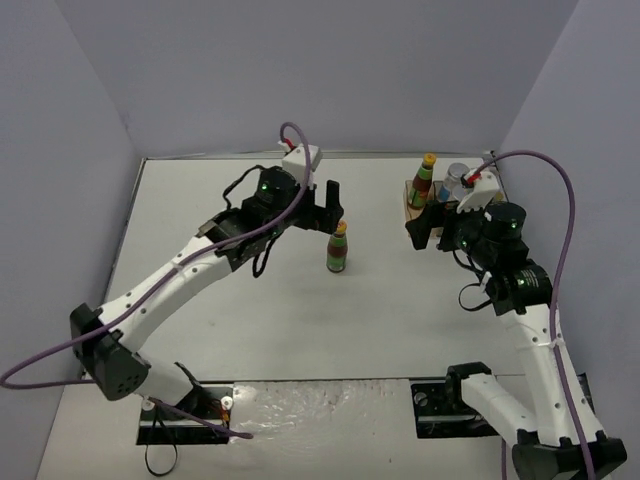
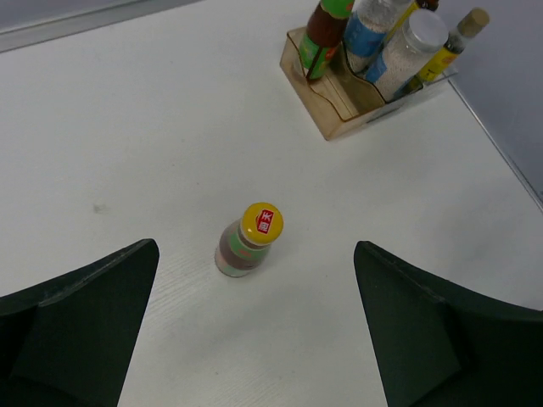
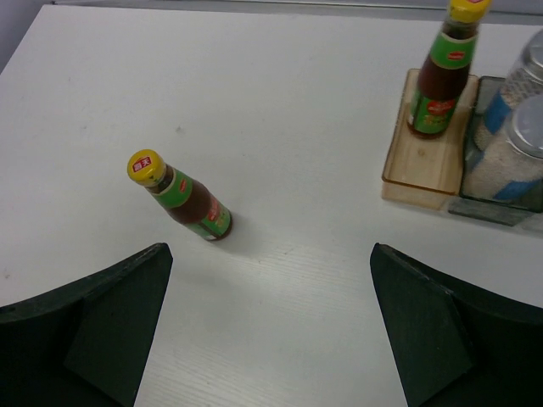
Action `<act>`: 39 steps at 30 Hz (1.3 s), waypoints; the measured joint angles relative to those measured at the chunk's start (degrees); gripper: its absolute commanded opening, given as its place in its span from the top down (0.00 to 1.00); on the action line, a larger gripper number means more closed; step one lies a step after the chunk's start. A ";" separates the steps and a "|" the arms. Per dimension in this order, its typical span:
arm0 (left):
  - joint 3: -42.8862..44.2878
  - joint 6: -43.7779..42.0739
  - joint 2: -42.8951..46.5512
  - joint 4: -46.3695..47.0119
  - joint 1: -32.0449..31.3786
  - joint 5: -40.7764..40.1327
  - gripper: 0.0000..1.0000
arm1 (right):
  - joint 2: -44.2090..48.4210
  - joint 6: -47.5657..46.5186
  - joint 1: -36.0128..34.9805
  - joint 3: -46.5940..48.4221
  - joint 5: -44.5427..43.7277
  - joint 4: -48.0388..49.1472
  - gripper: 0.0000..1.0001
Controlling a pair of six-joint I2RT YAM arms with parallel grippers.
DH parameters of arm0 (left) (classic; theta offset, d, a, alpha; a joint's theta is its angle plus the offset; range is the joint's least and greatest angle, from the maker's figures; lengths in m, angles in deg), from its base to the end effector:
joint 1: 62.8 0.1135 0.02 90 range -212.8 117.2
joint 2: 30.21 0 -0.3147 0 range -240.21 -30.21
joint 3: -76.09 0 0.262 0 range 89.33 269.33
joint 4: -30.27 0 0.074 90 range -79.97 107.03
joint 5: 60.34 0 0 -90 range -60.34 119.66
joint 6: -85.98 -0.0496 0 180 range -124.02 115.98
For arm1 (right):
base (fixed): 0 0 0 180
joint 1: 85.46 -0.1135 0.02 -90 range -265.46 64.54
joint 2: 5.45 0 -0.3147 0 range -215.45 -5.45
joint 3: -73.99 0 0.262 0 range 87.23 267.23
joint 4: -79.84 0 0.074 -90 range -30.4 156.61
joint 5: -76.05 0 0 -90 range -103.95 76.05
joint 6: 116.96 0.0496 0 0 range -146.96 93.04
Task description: Organize the condiment bottles
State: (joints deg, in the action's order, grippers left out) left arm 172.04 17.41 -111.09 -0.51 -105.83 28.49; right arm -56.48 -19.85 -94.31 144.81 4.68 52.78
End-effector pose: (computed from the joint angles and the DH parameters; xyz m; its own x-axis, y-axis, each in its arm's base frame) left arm 0.2508 -0.2327 0.4589 -0.4283 -0.0999 -0.8981 0.5494 0.7603 -0.3466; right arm 0.1840 0.0447 0.4316 -0.1809 0.0905 -0.9793 -0.4399 0.8832 0.1629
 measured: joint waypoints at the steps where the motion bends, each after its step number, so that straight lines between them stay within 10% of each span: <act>1: -0.96 0.18 2.30 -0.37 1.18 -0.20 0.03 | -1.33 -0.10 -1.41 0.02 -0.39 0.57 0.00; 17: -26.69 1.24 30.88 -12.81 32.19 -2.56 0.03 | -24.14 -2.67 -23.91 -0.80 -10.83 19.42 0.00; 26: -35.32 -0.05 42.46 -16.80 33.51 -6.58 0.03 | -35.53 -3.28 -26.02 -1.00 -12.25 28.16 0.05; 39: -35.71 -1.47 40.07 -15.90 33.51 -7.70 0.03 | -40.56 -3.30 -26.50 -1.96 -13.29 33.87 0.88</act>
State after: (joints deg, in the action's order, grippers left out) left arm 136.34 15.95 -71.03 -16.41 -72.32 20.79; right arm -97.04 -23.15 -120.81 142.85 -8.61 86.64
